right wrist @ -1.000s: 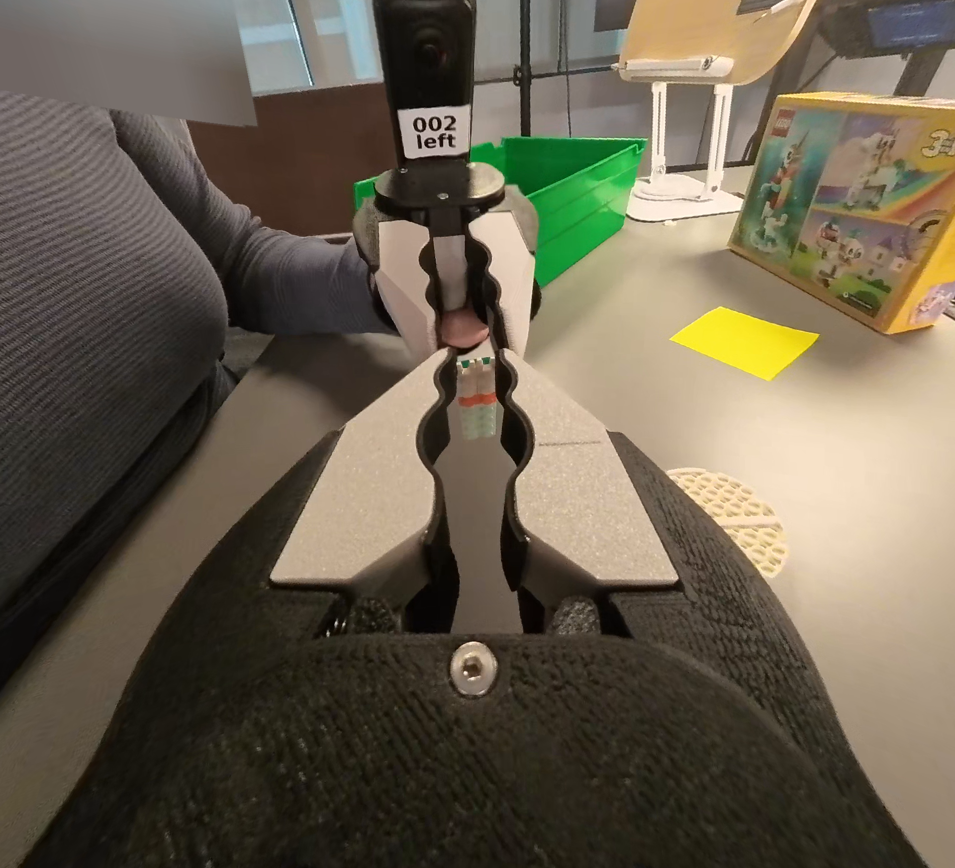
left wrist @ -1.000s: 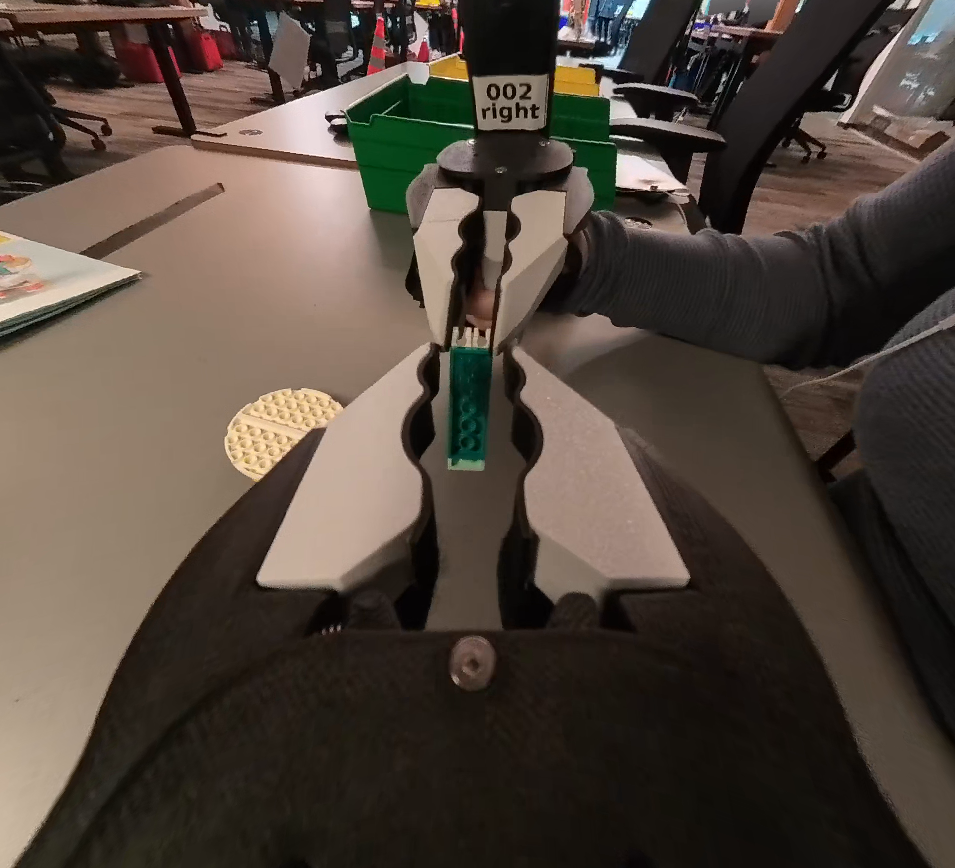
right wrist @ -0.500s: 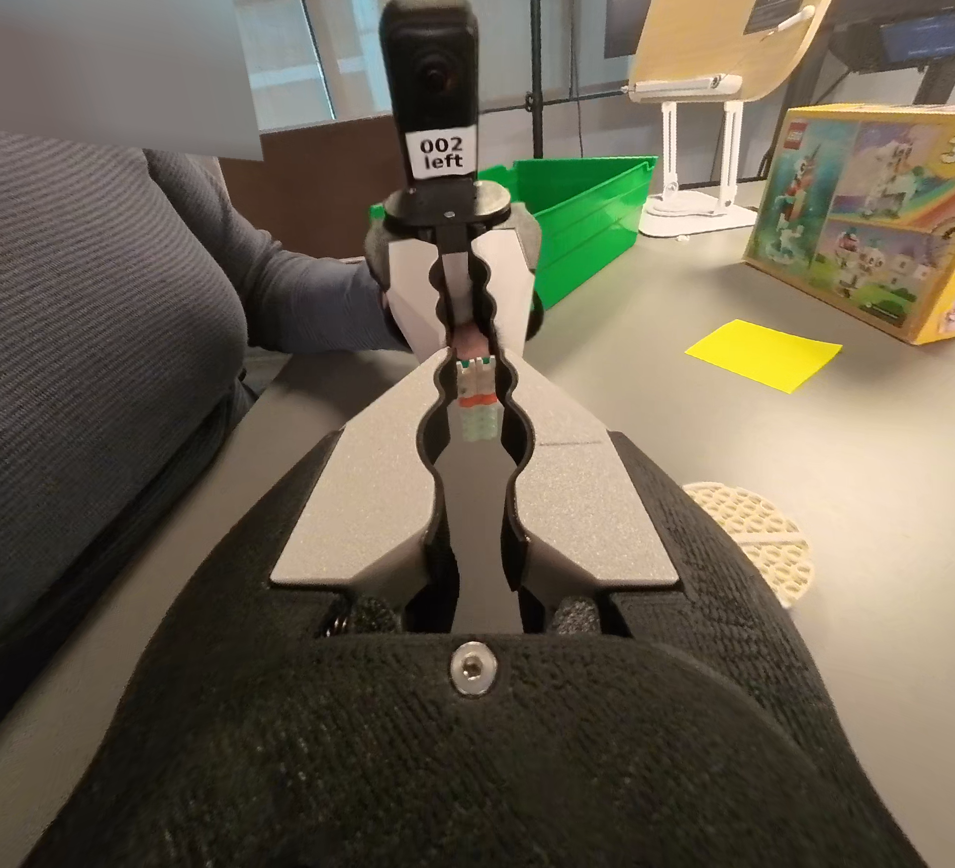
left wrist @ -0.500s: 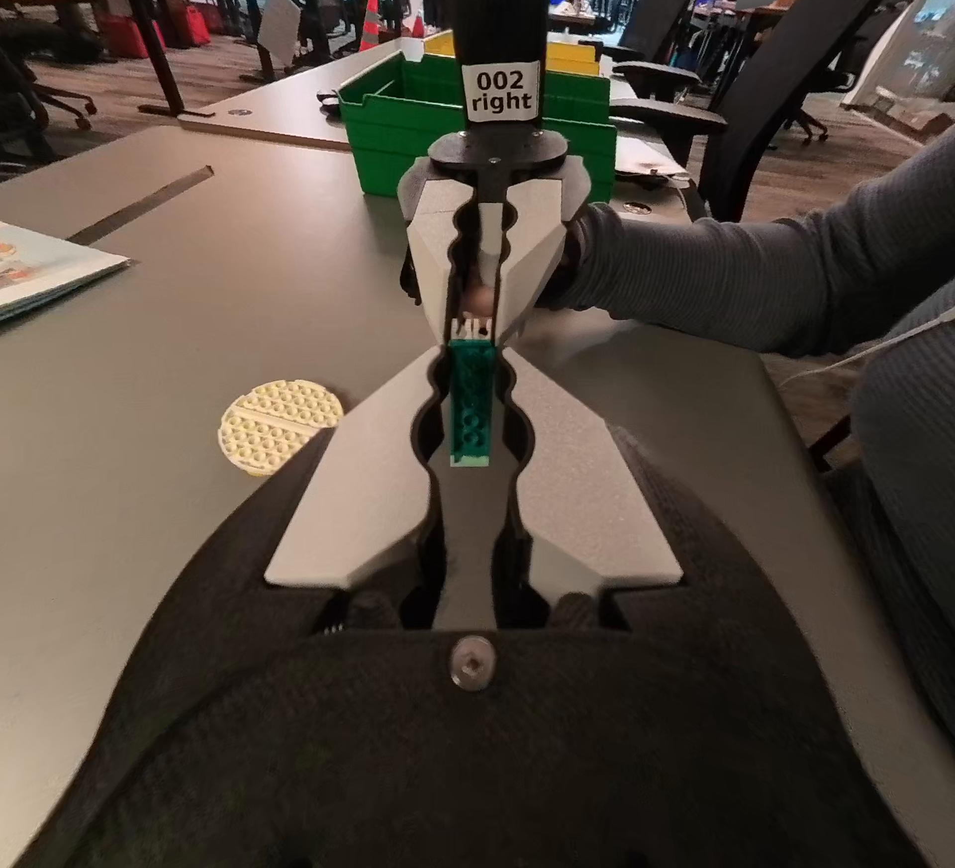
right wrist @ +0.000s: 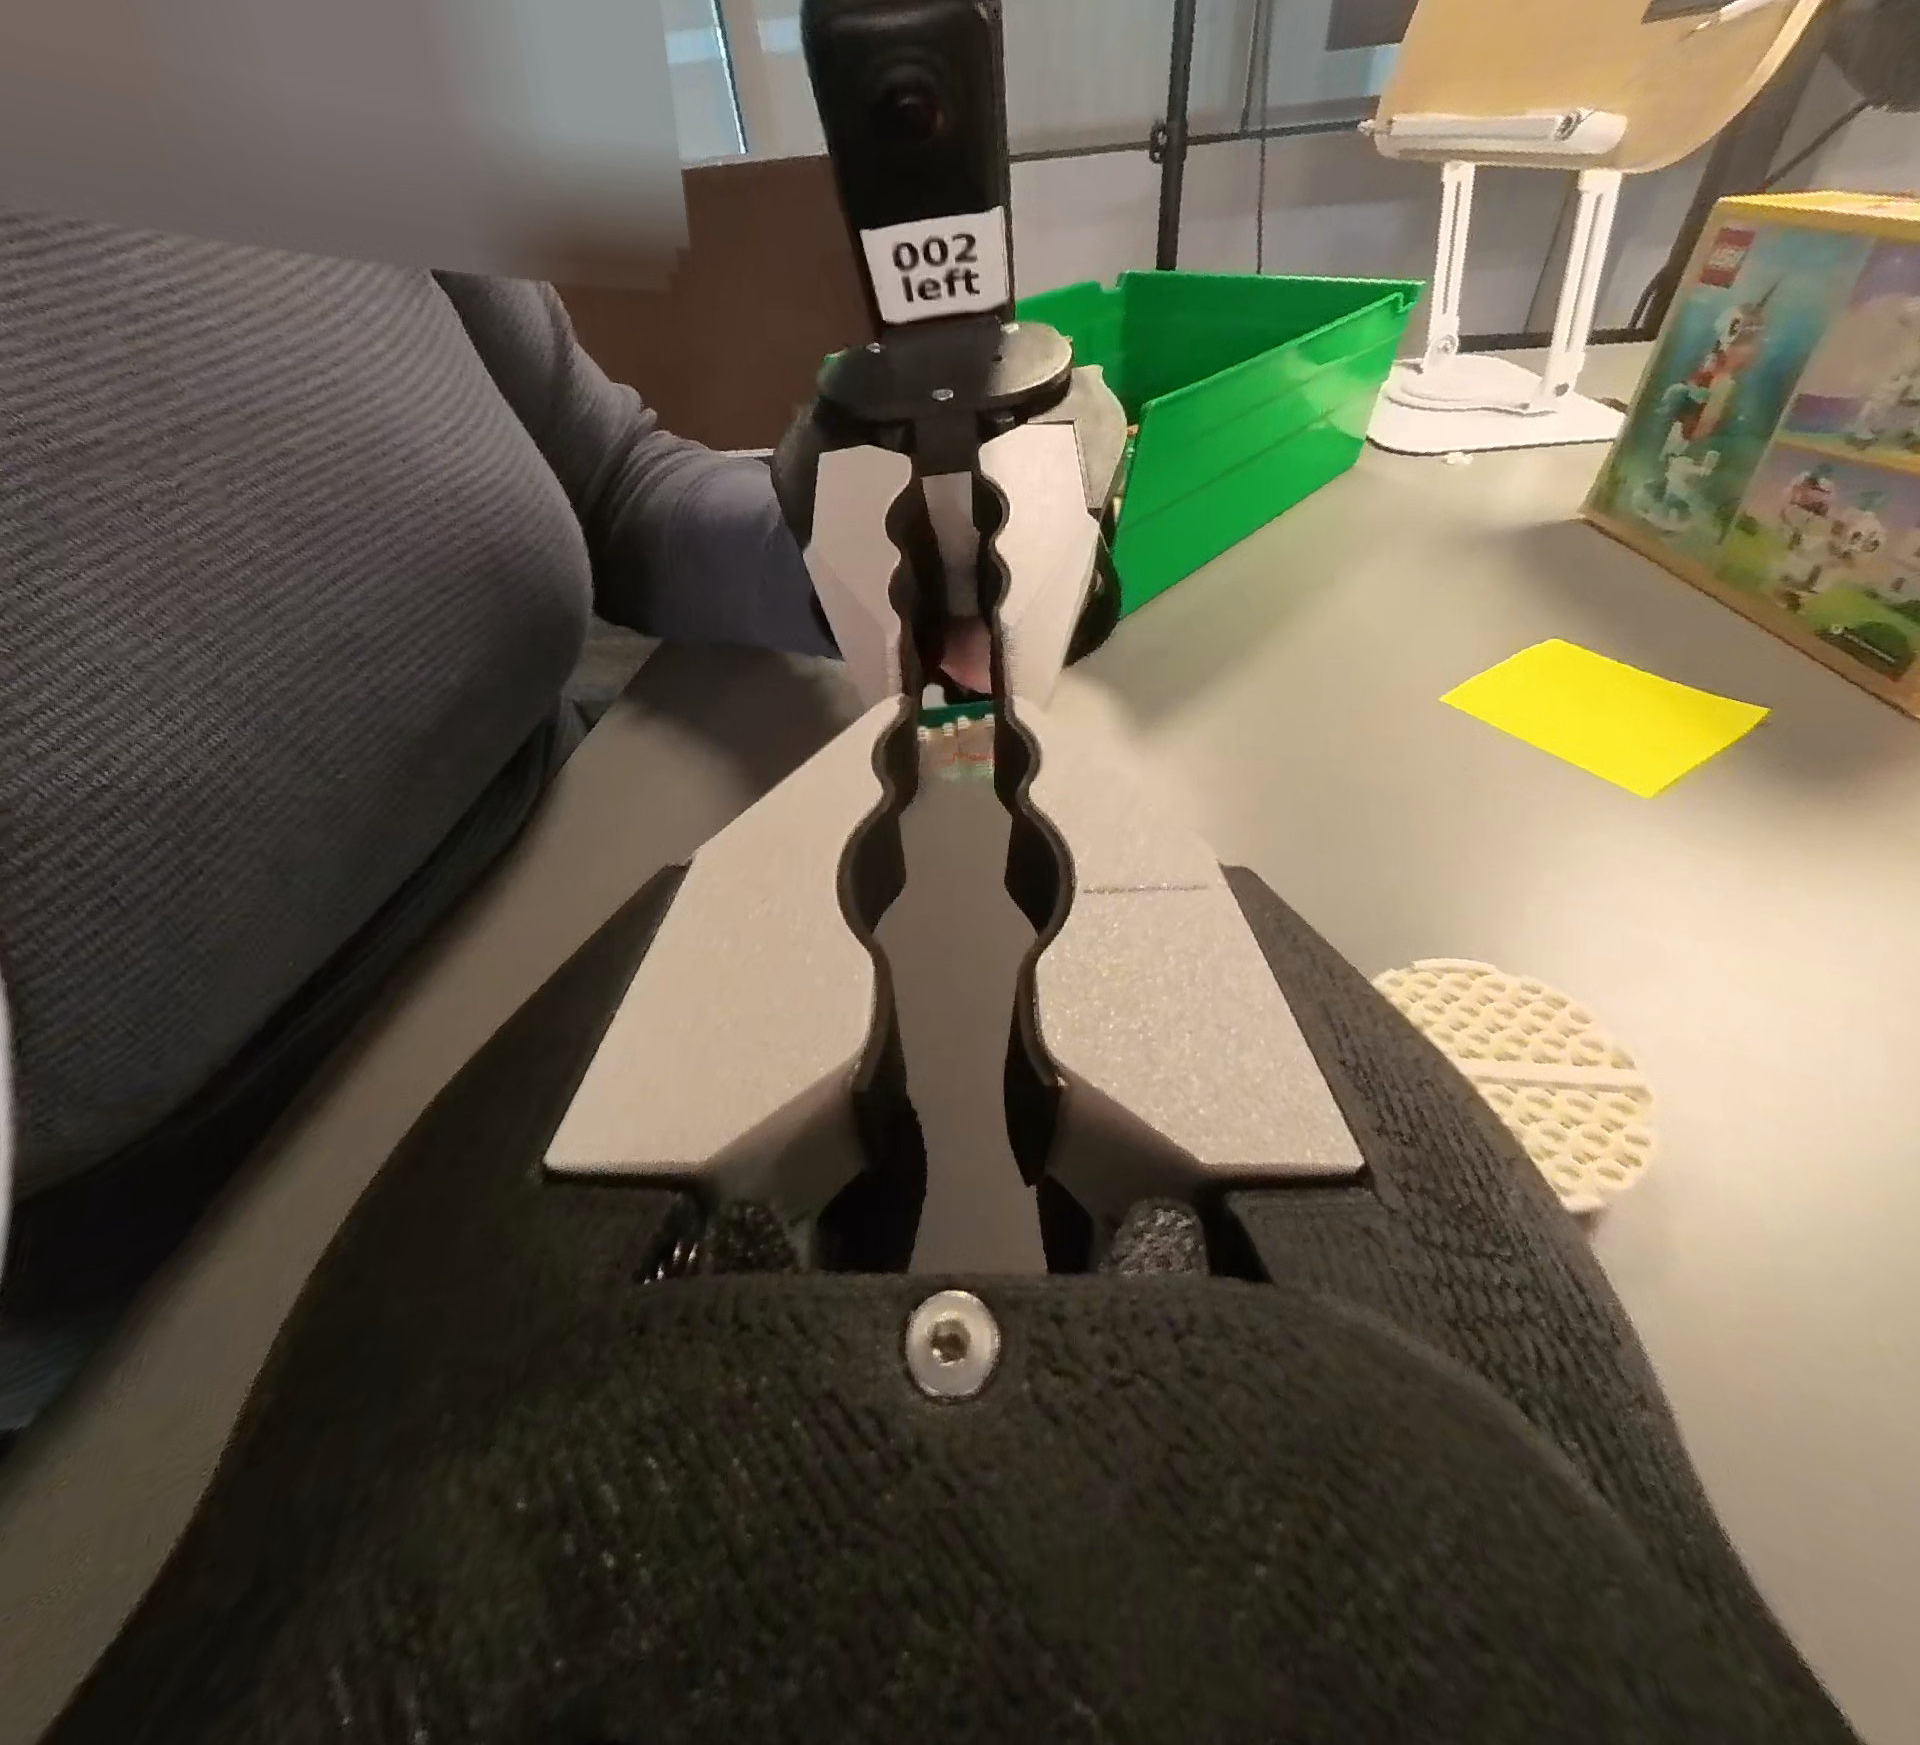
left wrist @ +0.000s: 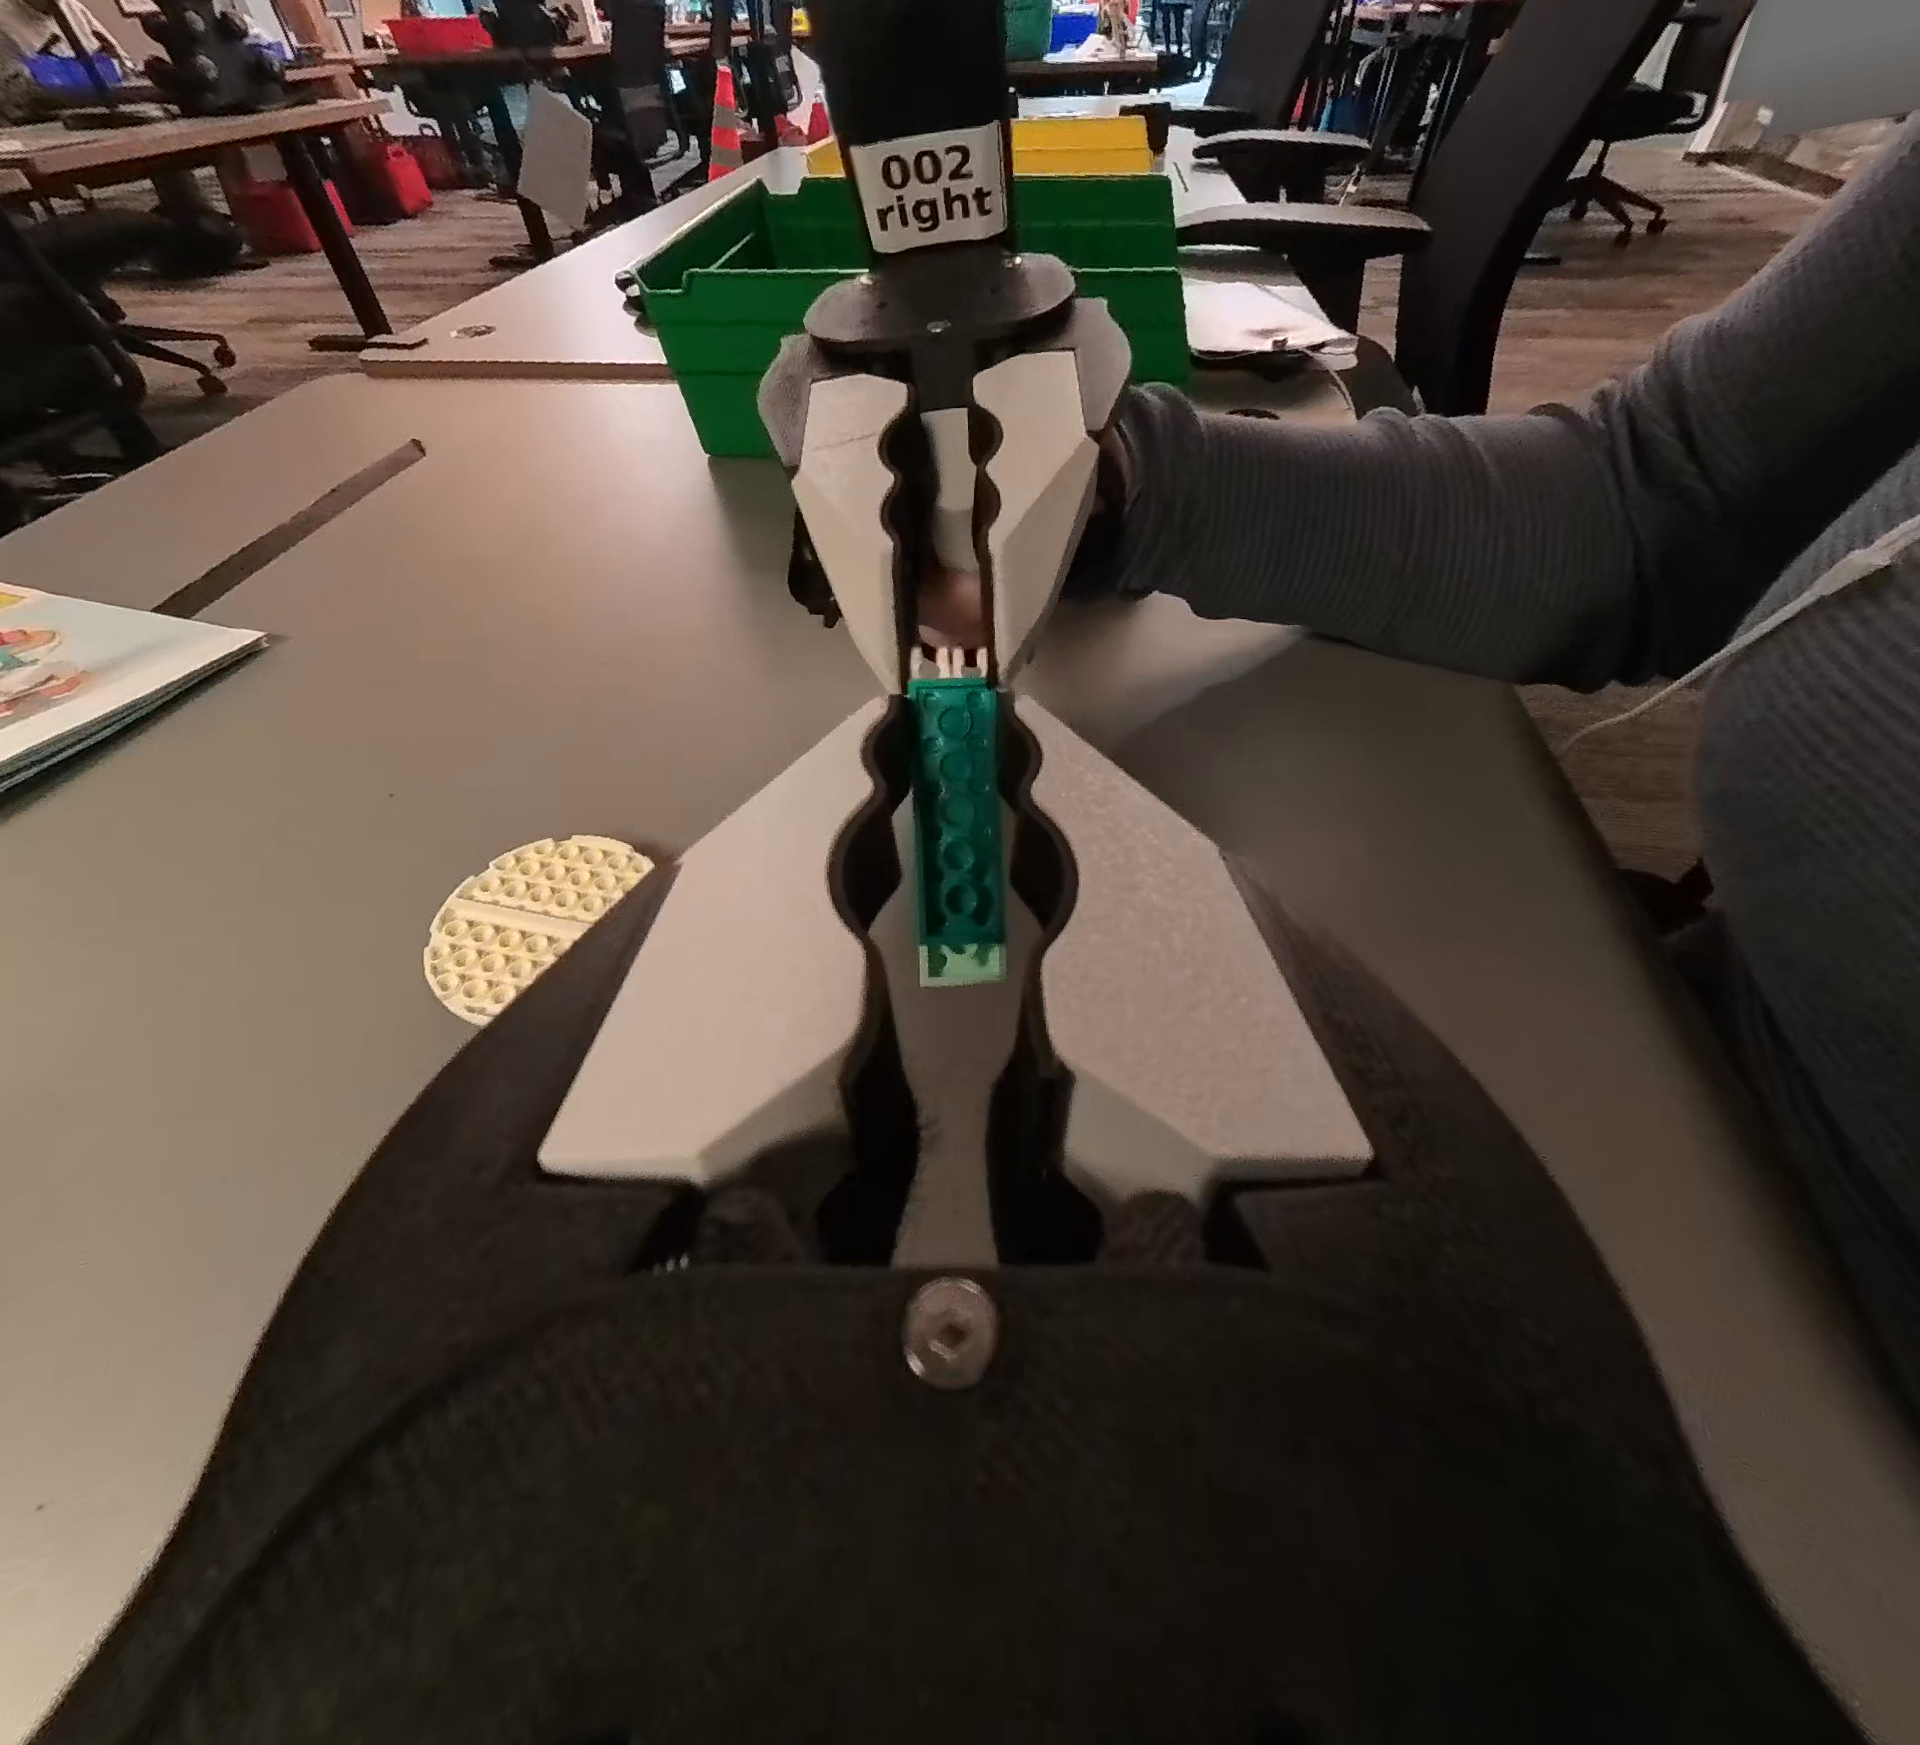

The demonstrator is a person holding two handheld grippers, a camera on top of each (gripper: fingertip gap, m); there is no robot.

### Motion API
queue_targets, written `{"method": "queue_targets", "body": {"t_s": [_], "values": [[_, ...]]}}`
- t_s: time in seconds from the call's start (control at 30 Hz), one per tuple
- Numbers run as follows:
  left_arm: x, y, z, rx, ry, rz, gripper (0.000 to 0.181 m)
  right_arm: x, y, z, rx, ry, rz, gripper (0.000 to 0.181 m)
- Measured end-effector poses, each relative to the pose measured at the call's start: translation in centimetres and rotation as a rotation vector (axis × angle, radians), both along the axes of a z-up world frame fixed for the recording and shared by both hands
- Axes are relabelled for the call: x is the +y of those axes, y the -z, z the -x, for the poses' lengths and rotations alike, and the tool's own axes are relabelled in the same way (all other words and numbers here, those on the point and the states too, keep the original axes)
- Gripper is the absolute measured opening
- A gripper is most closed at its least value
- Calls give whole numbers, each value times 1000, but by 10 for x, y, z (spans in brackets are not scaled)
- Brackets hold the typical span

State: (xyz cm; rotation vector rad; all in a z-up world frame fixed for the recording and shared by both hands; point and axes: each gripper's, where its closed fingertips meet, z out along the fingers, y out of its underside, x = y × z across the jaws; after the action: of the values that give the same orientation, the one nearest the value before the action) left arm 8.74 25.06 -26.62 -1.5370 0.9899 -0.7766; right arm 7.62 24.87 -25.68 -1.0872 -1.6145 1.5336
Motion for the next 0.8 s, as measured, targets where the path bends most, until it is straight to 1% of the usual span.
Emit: {"method": "queue_targets", "body": {"t_s": [0.1, 0.23, 0.37, 0.63, 0.67, 0.7, 0.73, 0.77, 0.8], "values": [[-2, 0, -2, 11, 7, -16, 14, -2, 0, -3, -1, -13, -3, 12], [-5, -3, -2, -43, 37, 22, 14, -3, -1, -3, 1, -14, -4, 12], [-4, -2, -1, -60, 45, 33, 14, -2, 1, -3, -7, -6, -6, 11], [-4, 1, 0, -30, 42, 16, 14, -1, 4, -3, -17, -5, -8, 11], [-4, 0, 0, -35, 45, 16, 14, 0, 4, -3, -23, 4, -9, 4], [-6, -4, 0, -65, 61, 23, 14, 6, 13, -6, -67, 28, -37, 4], [-6, -23, 10, -176, 58, 18, 14, 17, 23, -12, -113, 73, -60, 4], [-2, -41, 29, -280, 36, 39, 14, 25, 19, -18, -82, 97, -23, 4], [4, -50, 47, -333, -3, 41, 14, 29, 9, -22, -24, 108, 28, 3]]}}
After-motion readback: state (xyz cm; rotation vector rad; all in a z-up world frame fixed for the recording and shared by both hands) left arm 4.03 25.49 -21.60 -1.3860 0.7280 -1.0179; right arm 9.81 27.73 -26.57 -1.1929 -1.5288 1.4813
